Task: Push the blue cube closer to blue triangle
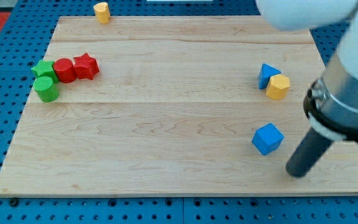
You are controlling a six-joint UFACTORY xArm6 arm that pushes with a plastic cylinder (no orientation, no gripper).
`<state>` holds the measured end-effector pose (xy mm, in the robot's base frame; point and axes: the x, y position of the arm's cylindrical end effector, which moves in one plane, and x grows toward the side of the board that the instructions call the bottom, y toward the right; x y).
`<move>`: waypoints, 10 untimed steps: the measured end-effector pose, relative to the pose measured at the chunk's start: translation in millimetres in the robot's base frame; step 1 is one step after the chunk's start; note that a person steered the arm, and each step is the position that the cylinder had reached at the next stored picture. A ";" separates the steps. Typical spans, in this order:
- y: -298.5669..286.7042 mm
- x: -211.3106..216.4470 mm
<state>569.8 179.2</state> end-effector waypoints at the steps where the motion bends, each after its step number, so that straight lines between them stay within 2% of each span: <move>1: -15.7 -28.6; 2: 12.4 38.0; 3: -30.0 33.2; 4: -33.0 -45.5; 5: -23.0 -44.2; 6: -30.7 -1.0; 7: -66.5 -51.7; 9: -27.0 -146.1; 10: -25.5 -97.1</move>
<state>472.7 153.7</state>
